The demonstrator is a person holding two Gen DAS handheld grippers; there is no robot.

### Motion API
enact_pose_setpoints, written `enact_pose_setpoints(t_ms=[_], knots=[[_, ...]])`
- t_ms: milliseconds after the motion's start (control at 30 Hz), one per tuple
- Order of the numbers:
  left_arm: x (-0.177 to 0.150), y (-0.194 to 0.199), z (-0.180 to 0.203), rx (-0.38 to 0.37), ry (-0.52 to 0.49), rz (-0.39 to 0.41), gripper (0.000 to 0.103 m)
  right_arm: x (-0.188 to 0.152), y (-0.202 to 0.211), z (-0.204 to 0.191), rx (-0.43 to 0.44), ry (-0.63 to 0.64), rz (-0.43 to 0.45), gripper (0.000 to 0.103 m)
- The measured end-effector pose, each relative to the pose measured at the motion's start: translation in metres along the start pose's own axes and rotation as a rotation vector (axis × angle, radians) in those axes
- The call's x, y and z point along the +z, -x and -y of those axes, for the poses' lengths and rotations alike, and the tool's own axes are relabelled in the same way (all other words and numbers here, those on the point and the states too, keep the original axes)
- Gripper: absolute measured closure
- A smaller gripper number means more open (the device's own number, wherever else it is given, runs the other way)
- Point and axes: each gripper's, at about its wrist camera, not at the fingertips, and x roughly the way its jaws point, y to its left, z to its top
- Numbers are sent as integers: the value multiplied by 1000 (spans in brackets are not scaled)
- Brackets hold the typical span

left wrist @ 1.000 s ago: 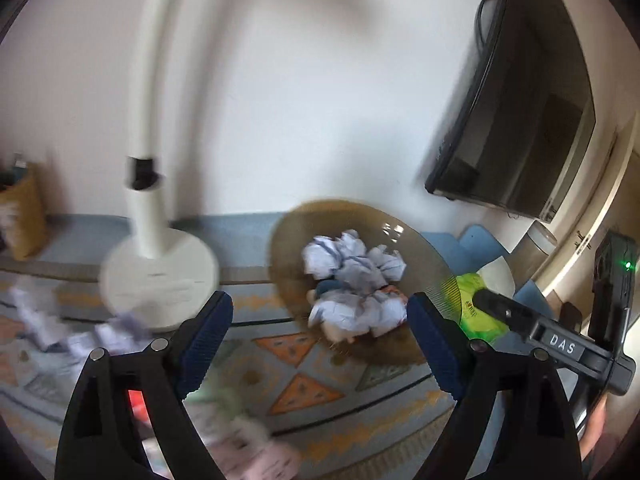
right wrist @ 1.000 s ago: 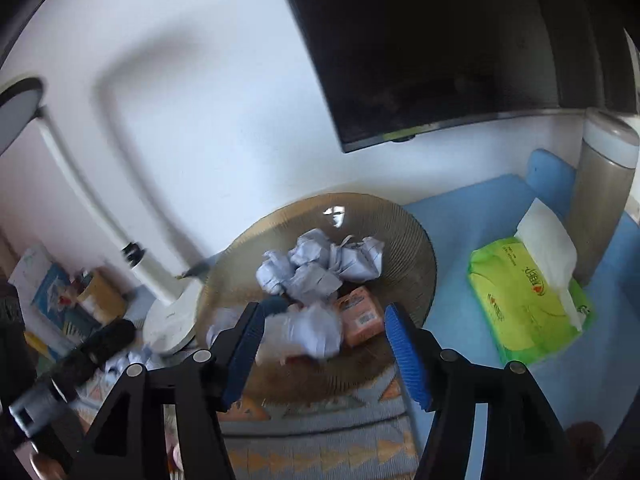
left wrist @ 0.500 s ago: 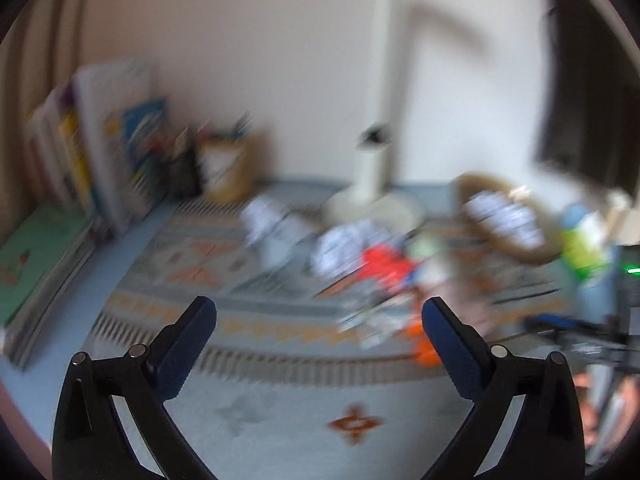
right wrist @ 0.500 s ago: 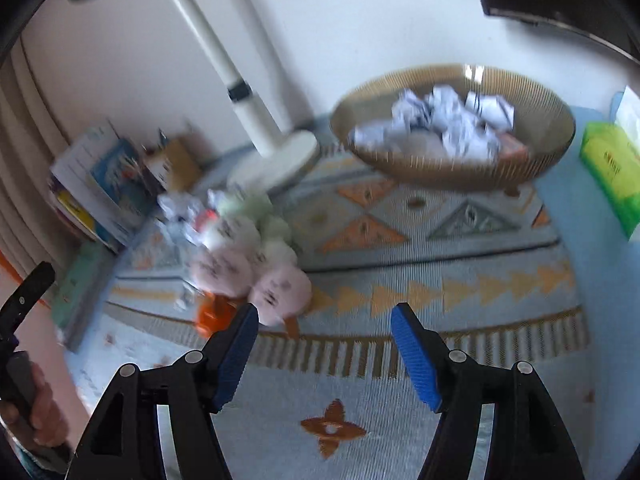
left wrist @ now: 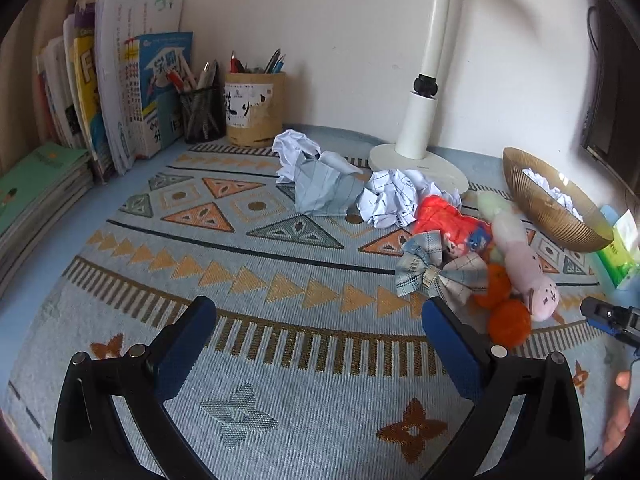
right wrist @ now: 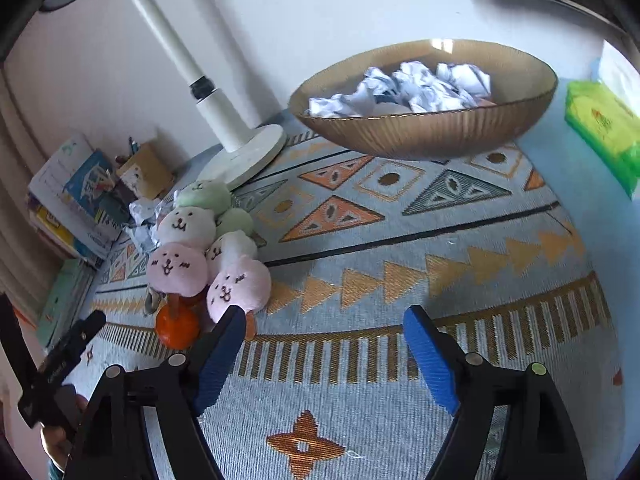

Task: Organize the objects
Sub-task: 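Move both grippers back toward the desk clutter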

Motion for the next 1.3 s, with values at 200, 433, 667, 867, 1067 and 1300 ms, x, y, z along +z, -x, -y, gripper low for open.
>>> enact_pose_setpoints(t_ms=[200,433,667,867,1067,1300], knots=[[0,6,-10,25,60,40,1,-31,13,-29,21,39,-47,19],[0,5,-18,3,95,41,1,-39,26,-60,174,30,-165,19],[1,6,-18,-8,97,42,1,0,-12,-64,-171,369,27,15],[0,6,-20,-12,114,47,1,0,-23,-51,-197,318,43,14],[0,6,-19,-14,108,44,1,-3,-27,-51,-207,316,27,13],[-2,5,-21,-24,120,39,1,-5,-30,-54,-220,337,17,13]])
